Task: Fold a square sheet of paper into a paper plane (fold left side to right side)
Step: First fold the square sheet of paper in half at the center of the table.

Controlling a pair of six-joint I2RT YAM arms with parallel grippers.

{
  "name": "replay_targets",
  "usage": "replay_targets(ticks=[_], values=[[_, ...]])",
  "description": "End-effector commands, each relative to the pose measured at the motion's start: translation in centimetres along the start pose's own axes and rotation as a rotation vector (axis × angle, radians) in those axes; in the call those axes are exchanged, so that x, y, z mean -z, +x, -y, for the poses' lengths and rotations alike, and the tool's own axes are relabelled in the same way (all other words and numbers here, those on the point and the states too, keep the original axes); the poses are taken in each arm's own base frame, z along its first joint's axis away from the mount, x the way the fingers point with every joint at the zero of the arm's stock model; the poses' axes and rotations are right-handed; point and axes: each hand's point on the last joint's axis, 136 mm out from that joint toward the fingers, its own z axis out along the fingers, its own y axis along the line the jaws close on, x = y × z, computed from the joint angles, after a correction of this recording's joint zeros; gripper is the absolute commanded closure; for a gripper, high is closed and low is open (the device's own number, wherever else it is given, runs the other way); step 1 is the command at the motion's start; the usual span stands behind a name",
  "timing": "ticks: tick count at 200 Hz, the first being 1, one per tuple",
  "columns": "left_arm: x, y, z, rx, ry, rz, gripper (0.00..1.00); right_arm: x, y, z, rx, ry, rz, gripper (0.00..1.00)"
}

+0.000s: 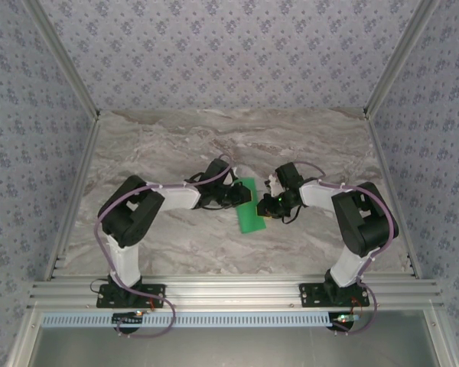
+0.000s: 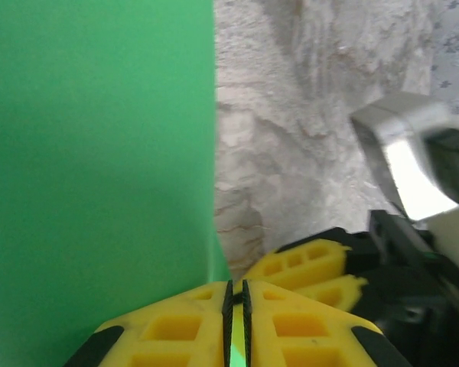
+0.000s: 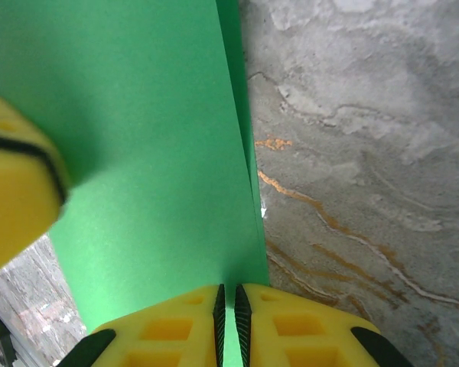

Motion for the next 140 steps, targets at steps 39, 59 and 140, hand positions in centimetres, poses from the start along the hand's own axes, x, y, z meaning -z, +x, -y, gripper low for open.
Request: replay_targets(ticks=[39, 59, 140], values=[[-0.1, -0.2, -3.5, -0.027, -0.157, 0.017, 0.88, -1.2, 2.2, 3.0, -0.024, 0.137, -0.083, 0.84], [0.0, -0.2, -4.6, -0.020, -0.184, 0.019, 0.88, -1.3, 2.4, 3.1, -0.022, 0.142, -0.088, 0.84], [1.6, -1.2, -8.0, 0.019, -0.234, 0.053, 0.88, -1.6, 3.1, 3.9, -0.020, 0.183, -0.136, 0.85]])
